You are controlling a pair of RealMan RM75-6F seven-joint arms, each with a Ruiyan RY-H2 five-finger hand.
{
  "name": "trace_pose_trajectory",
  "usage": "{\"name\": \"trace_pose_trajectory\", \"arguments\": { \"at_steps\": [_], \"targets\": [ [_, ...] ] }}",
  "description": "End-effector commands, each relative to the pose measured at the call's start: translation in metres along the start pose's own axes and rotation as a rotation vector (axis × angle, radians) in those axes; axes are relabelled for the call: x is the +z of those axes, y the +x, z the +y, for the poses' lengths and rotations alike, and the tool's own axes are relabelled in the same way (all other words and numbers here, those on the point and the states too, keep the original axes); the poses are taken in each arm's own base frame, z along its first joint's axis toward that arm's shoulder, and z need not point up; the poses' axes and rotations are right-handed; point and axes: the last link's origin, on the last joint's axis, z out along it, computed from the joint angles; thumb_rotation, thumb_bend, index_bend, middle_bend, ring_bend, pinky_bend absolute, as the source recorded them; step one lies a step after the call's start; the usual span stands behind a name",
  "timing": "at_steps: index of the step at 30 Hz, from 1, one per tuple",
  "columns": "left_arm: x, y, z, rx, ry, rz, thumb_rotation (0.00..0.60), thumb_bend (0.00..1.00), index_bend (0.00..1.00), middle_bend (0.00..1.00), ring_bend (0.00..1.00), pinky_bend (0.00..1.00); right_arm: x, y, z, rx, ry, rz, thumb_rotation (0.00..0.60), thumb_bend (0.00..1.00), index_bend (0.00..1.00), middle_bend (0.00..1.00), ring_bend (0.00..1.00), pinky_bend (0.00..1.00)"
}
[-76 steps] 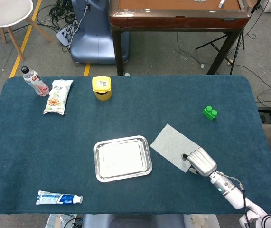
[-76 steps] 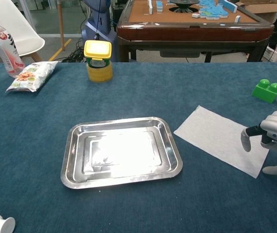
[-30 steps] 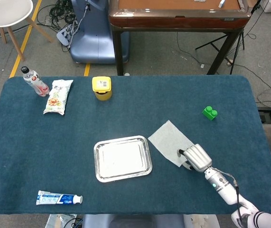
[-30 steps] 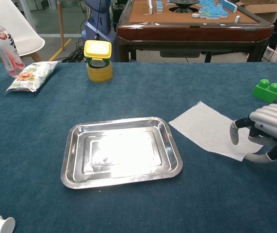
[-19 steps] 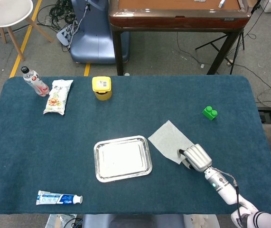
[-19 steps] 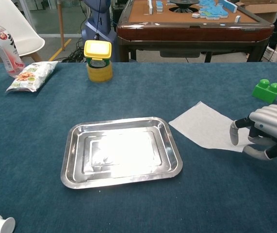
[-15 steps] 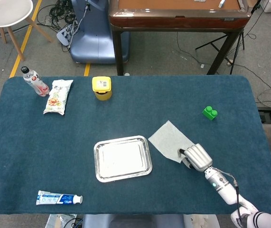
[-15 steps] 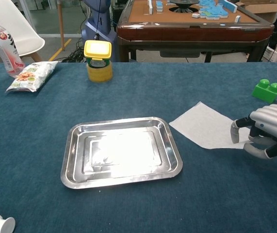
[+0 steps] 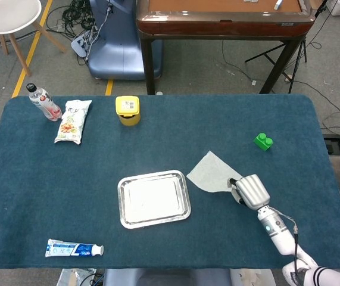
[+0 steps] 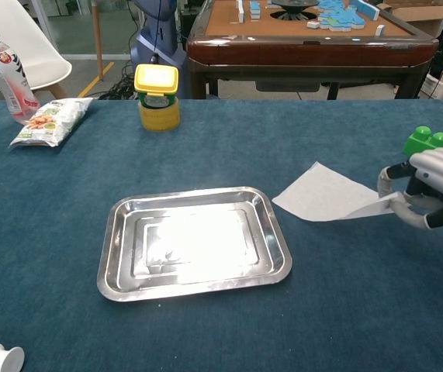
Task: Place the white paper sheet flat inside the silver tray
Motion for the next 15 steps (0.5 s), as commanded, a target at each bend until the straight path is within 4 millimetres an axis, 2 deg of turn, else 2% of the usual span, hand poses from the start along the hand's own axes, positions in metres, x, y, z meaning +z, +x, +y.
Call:
{"name": "trace_pose_trajectory", "arguments": {
  "at_steps": [1,15],
  "targets": [
    [0.0,0.0,0.0,0.0,0.0,0.0,0.6,0.29,0.3,0.35,0.29,0.51,0.002,0.002,-0.004,0.026,-0.041,0.039,0.6,0.52,0.55,1.0,1.0,1.0],
    [0.0,0.002,-0.001,-0.002,0.001,0.006,0.6,0.29,0.3,0.35,0.29,0.51,0.012,0.008,-0.015,0.125,-0.17,0.181,0.6,0.55,0.57,1.0,1.0,1.0]
  ]
}}
